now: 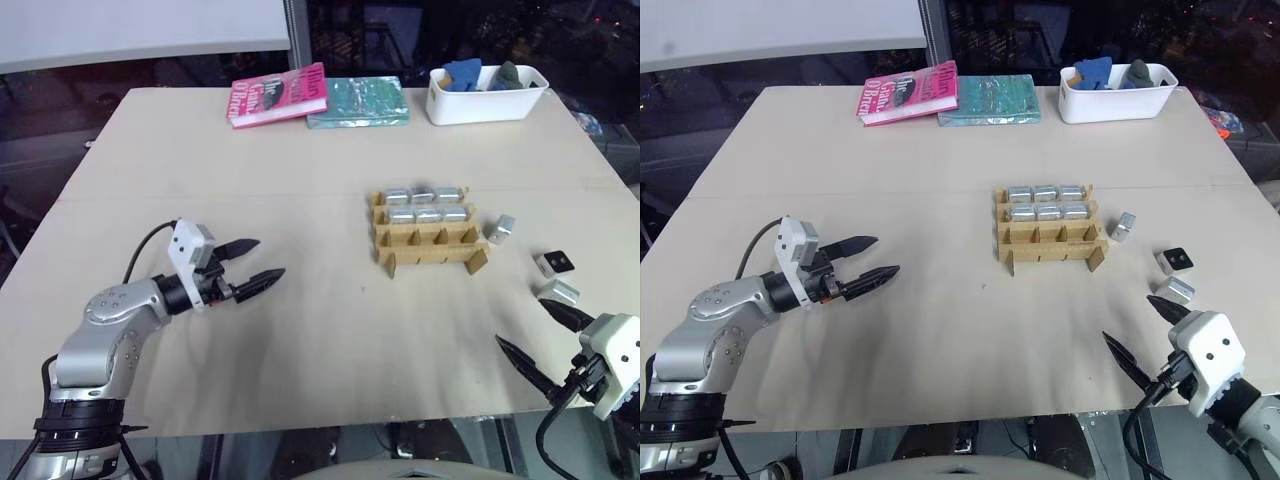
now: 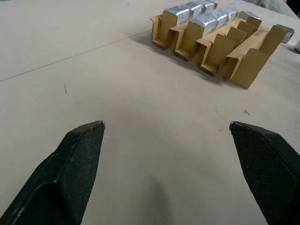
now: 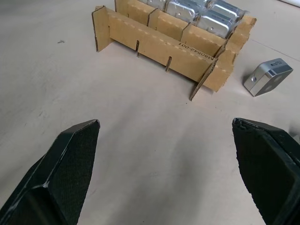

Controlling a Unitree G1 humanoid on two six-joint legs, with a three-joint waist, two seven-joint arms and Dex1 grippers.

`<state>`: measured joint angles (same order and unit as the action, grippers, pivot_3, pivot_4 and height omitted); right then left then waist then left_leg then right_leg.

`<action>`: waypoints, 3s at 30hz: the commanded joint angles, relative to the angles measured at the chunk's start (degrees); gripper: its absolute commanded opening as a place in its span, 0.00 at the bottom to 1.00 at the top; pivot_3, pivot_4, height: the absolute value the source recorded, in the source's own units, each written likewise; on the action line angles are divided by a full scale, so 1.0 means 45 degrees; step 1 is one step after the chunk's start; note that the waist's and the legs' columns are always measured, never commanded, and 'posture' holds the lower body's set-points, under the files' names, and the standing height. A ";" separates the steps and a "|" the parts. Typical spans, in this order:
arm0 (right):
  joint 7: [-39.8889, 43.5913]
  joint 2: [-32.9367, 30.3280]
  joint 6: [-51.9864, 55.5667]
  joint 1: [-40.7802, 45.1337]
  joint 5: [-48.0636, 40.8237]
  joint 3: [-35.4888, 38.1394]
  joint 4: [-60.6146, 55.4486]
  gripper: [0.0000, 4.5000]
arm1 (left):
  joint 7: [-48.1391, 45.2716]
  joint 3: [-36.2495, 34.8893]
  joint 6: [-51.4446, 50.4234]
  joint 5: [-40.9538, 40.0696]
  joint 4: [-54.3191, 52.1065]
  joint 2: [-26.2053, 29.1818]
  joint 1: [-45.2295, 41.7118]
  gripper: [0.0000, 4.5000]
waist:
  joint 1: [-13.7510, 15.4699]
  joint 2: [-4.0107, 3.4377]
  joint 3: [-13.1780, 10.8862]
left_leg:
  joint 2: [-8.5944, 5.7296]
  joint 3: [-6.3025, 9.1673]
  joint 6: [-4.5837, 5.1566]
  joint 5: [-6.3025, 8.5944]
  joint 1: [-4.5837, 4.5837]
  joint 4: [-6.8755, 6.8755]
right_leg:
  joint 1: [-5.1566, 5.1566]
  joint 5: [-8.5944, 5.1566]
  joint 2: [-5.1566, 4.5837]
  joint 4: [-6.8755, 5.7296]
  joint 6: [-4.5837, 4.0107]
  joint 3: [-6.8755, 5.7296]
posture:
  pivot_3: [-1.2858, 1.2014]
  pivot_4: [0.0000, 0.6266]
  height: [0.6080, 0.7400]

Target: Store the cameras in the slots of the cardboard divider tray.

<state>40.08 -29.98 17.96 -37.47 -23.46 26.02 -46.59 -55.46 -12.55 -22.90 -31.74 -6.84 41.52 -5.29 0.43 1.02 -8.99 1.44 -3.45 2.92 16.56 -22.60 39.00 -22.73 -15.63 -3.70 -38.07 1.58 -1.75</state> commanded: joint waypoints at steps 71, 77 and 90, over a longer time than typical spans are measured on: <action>0.1205 -0.4462 0.3195 0.5129 0.0883 0.0000 0.6406 0.14 | -0.3344 0.1959 -0.0440 -0.2273 -0.3722 0.0087 -0.1998 1.00 | 0.0078 -0.0025 0.0013 | -0.0025 0.0014 0.0011 -0.0003 -0.0018 0.0059 | 0.0027 0.0007 0.0149 0.0002 0.0025 0.0022 | 0.52 0.24 1.00; 0.1556 -0.4509 0.2901 0.5215 0.0424 0.0387 0.4561 0.14 | -0.2202 0.2116 -0.0976 -0.2214 -0.3623 -0.0409 -0.2460 1.00 | 0.0083 -0.0028 0.0013 | -0.0025 0.0015 0.0011 -0.0003 -0.0018 0.0064 | 0.0027 0.0009 0.0149 -0.0005 0.0028 0.0023 | 0.52 0.24 1.00; -0.0066 -0.3936 0.6599 1.2064 -0.6760 -0.2587 0.0335 0.14 | -0.2536 0.3656 -0.1484 -0.2328 -0.2436 -0.1961 -0.5573 1.00 | 0.0113 -0.0019 0.0006 | -0.0047 0.0061 0.0016 -0.0003 -0.0051 0.0098 | 0.0040 0.0015 0.0137 0.0002 0.0035 -0.0026 | 0.52 0.24 1.00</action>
<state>40.70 -47.78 47.07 14.71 -50.69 15.37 -43.97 -66.12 3.52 -30.49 -42.17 -17.70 33.15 -28.57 0.94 0.94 -8.96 1.22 -3.16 3.00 16.55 -22.86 39.44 -22.56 -15.56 -3.08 -38.03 1.75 -1.87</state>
